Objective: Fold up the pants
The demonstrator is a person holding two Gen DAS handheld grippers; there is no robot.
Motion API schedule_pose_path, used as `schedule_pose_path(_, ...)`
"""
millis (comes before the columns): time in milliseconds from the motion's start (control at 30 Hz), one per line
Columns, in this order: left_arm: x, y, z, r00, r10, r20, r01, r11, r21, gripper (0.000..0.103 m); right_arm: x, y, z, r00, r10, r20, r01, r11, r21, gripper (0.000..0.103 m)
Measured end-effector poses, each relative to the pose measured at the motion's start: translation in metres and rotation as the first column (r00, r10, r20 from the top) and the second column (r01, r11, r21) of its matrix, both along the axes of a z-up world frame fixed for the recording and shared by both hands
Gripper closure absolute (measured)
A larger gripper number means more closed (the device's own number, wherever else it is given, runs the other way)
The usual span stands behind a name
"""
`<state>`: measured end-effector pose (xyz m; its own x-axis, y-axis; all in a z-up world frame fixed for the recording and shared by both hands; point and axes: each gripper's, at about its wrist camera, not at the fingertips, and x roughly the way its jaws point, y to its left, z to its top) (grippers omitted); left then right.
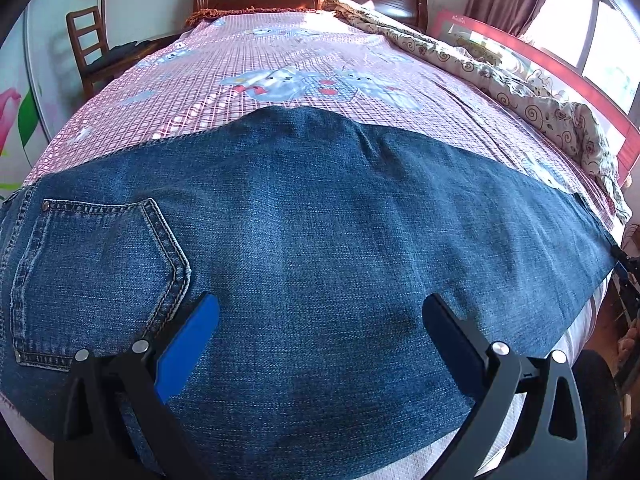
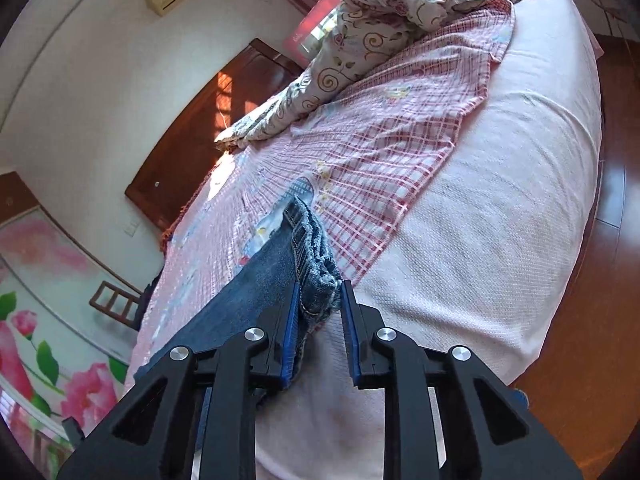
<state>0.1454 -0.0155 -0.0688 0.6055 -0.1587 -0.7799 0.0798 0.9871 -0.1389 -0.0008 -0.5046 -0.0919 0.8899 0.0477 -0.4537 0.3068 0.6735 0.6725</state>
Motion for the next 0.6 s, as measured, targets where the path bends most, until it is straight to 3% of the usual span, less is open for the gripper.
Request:
schedule_pose_path(67, 0.000, 0.000, 0.000, 1.000, 0.001, 0.004, -0.001, 1.000, -0.004, 0.002, 0.000, 0.005, 0.013, 1.000, 0.009, 0.028, -0.009, 1.000, 0.000, 0.095)
schedule_pose_path(200, -0.002, 0.001, -0.001, 1.000, -0.003, 0.016, 0.003, 1.000, -0.009, 0.002, 0.006, 0.009, 0.034, 0.997, 0.036, 0.075, -0.039, 0.999, 0.030, 0.095)
schedule_pose_path(333, -0.002, 0.004, 0.001, 1.000, 0.008, 0.017, -0.007, 0.999, -0.038, 0.002, 0.016, 0.006, 0.040, 0.997, 0.037, 0.063, -0.042, 0.997, 0.071, 0.095)
schedule_pose_path(433, -0.001, 0.010, 0.001, 1.000, 0.024, 0.015, -0.023, 0.997, -0.078, 0.002, 0.022, -0.004, 0.033, 0.998, 0.050, 0.027, -0.052, 0.996, 0.078, 0.095)
schedule_pose_path(500, -0.002, 0.011, 0.001, 0.999, 0.033, 0.019, -0.031, 0.995, -0.092, 0.002, 0.024, -0.011, 0.017, 0.998, 0.028, -0.050, -0.023, 0.995, 0.095, 0.094)
schedule_pose_path(567, -0.002, 0.009, 0.001, 0.999, 0.031, 0.022, -0.029, 0.996, -0.085, 0.002, 0.023, -0.013, 0.002, 0.991, 0.012, -0.131, -0.003, 0.998, 0.066, 0.078)
schedule_pose_path(600, -0.002, 0.008, 0.001, 0.999, 0.028, 0.022, -0.026, 0.997, -0.076, 0.002, 0.021, -0.012, -0.001, 0.989, 0.004, -0.146, 0.001, 0.999, 0.034, 0.078)
